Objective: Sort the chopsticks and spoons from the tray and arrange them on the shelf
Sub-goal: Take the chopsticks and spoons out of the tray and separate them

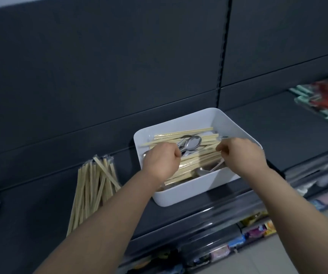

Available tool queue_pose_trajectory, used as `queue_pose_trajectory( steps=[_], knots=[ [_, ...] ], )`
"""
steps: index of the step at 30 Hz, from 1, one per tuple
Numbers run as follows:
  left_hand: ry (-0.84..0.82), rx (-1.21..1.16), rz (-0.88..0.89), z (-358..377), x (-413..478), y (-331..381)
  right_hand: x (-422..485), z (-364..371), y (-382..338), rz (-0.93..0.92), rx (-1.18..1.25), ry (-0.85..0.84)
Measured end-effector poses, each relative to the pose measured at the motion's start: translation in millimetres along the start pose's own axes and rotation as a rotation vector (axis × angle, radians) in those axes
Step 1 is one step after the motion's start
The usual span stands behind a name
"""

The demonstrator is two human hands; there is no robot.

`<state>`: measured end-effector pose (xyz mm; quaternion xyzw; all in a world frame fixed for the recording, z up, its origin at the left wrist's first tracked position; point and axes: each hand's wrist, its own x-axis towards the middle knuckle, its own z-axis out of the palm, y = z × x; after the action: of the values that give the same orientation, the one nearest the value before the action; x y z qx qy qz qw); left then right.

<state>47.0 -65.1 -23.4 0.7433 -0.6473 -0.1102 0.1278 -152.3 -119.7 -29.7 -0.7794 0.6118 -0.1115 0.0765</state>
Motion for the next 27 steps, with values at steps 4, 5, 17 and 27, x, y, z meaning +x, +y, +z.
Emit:
queue_pose_trajectory(
  steps=[4, 5, 17, 27],
  knots=[
    [-0.13, -0.021, -0.043, 10.2, 29.4, 11.8, 18.6, -7.3, 8.2, 0.006, -0.083, -0.2],
    [-0.175, 0.0, -0.049, 13.2, 35.2, 15.3, 22.1, -7.9, 9.8, 0.012, -0.084, -0.218],
    [-0.007, -0.369, -0.189, 18.2, 70.7, 14.7, 66.6, 1.2, 10.2, -0.252, 0.067, -0.534],
    [-0.132, 0.032, -0.359, 34.3, 71.9, -0.8, 85.5, 5.6, 11.3, -0.123, 0.275, -0.345]
  ],
)
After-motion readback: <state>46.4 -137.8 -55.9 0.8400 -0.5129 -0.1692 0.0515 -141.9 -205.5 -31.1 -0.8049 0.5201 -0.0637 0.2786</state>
